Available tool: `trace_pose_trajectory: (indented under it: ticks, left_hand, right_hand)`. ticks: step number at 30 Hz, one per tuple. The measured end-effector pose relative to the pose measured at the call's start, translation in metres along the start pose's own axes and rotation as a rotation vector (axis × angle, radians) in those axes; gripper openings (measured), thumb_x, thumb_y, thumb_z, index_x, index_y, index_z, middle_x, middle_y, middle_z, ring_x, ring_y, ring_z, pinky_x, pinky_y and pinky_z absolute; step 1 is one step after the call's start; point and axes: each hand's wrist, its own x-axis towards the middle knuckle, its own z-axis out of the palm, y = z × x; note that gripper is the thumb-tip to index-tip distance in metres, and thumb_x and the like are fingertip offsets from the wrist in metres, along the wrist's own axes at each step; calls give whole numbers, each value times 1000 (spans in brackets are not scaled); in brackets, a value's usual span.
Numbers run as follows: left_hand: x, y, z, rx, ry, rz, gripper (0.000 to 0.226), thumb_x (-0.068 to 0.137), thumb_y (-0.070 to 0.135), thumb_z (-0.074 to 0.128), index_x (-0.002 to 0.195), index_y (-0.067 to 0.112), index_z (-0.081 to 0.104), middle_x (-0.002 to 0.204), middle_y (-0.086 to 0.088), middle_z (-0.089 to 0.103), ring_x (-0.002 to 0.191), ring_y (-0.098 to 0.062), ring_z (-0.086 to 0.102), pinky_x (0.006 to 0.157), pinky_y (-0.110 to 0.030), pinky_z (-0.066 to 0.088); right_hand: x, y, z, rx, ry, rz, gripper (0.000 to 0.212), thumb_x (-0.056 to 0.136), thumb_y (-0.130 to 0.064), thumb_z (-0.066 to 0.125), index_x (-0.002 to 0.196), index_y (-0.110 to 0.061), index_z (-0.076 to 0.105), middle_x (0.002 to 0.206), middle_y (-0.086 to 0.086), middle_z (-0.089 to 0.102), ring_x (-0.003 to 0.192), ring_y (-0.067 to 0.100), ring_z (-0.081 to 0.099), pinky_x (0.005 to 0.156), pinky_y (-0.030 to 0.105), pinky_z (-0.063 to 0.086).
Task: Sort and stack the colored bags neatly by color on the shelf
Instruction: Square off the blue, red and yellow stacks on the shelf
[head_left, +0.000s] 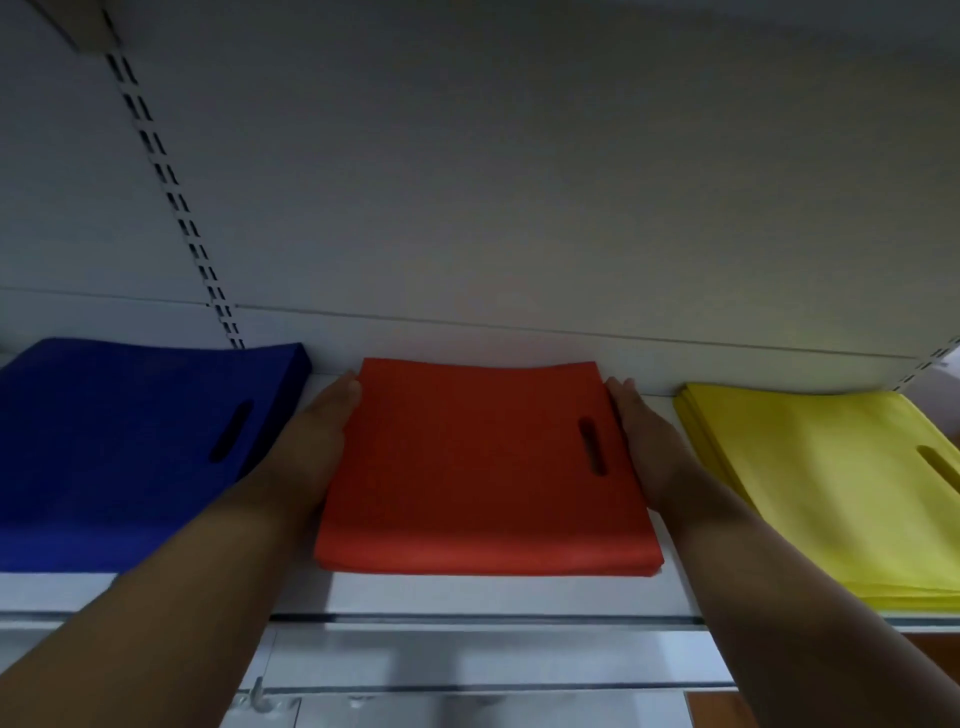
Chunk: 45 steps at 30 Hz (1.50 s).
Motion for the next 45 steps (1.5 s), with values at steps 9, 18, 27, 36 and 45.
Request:
trace_pose_trajectory:
  ticks: [9, 18, 27, 36, 45]
  left_hand:
    - [-69, -36, -5, 35, 81, -103, 54, 85, 68, 50, 131, 40, 57, 129, 2, 65, 113, -22, 64, 102, -48, 47]
    - [-72, -43, -1, 146, -41, 113, 79, 68, 88, 52, 139, 52, 43, 141, 15, 53, 130, -15, 51, 110, -49, 37]
    - [-69, -43, -4, 132, -22, 94, 72, 74, 78, 53, 138, 46, 47, 139, 13, 56, 128, -15, 53, 110, -47, 38]
    - [-118, -32, -3, 493, -4, 287, 71, 88, 41, 68, 149, 36, 32, 136, 22, 44, 122, -2, 47, 101, -28, 38]
    - [-118, -39, -14, 1085, -55, 439, 97, 71, 36, 85, 151, 29, 31, 155, 2, 28, 136, -18, 34, 108, -31, 34]
  right_hand:
    - [-58, 50, -16, 179, 53, -53, 35, 95, -58, 42, 121, -40, 56, 108, -1, 74, 99, 17, 70, 88, 40, 53]
    - [-71, 45, -4, 158, 22, -90, 95, 56, -91, 59, 131, -32, 58, 123, 9, 67, 113, 30, 65, 98, 56, 48]
    - [-74, 41, 0, 189, 31, -97, 60, 82, -68, 41, 124, -31, 62, 116, 7, 71, 109, 28, 67, 94, 50, 50]
    - [-92, 45, -42, -1200, -79, -339, 109, 70, -57, 79, 152, -44, 8, 159, -13, 19, 125, 10, 51, 87, 20, 46]
    - [-89, 59, -50, -1417, -1, -587, 86, 79, -74, 45, 149, -24, 39, 161, -2, 20, 144, 21, 28, 110, 41, 36]
